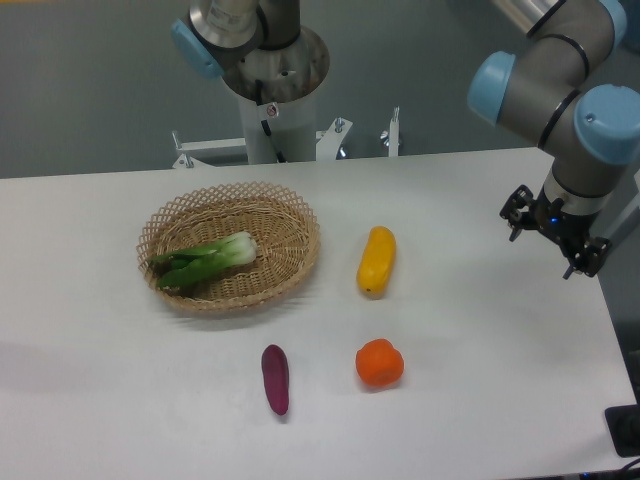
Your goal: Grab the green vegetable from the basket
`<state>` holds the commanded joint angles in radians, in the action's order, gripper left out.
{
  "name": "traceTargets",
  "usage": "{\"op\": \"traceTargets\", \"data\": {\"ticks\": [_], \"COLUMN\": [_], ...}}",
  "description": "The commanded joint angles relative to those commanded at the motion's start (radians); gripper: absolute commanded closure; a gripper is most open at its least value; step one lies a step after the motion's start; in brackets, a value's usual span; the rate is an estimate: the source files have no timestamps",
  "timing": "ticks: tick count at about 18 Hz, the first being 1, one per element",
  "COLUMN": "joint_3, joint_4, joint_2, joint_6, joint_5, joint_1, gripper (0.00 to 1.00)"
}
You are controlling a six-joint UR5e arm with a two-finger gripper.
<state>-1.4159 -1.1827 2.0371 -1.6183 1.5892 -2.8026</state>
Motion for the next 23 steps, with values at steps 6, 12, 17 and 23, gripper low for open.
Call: {"op": "traceTargets", "data": {"ticks": [6,12,17,23], "joint_3": [0.0,-0.003,-0.058,-0.13], "joint_4": [0.0,-0.009,-0.011,-0.009], "joint_2": [-0.002,-0.009,-0.043,-0.095], "joint_6": [-0.005,0.006,0.017,0.132], "joint_5": [0.0,-0.005,-0.009,-0.051], "joint_1": [0.0,0.008,0.024,0.087], "gripper": [0.0,0.0,0.0,0.0]}}
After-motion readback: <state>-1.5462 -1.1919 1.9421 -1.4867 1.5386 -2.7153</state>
